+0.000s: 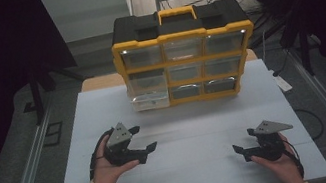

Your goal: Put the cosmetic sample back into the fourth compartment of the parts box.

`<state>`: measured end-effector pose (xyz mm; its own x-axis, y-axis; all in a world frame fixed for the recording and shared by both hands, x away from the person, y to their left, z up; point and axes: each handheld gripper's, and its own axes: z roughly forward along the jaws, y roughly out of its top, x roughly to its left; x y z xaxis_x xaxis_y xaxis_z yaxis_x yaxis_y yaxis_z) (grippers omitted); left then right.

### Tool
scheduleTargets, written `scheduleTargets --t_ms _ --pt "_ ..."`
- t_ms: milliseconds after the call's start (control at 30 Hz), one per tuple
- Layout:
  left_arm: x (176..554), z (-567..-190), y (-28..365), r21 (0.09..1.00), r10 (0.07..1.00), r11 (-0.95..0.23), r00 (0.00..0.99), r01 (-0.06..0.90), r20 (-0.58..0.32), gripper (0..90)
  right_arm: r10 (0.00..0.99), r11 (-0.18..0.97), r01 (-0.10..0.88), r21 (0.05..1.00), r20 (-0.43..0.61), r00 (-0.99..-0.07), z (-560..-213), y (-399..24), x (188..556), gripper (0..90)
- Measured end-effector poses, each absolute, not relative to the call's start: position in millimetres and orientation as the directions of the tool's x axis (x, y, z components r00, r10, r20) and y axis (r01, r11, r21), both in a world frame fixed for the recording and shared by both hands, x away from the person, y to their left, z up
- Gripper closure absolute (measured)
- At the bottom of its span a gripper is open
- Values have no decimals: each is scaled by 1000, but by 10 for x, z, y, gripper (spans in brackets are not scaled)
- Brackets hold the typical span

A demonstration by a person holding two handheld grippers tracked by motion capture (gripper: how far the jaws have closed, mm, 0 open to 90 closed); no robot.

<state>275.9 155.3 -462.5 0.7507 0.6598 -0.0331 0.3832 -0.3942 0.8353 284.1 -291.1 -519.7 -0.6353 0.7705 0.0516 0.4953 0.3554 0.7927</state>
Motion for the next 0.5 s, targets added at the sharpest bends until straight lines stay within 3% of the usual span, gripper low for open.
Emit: scheduleTargets --t_ms 500 --pt "2430 -5058 2044 820 762 -298 639 489 -103 192 769 358 489 796 47 -638 -5194 -2902 2818 149"
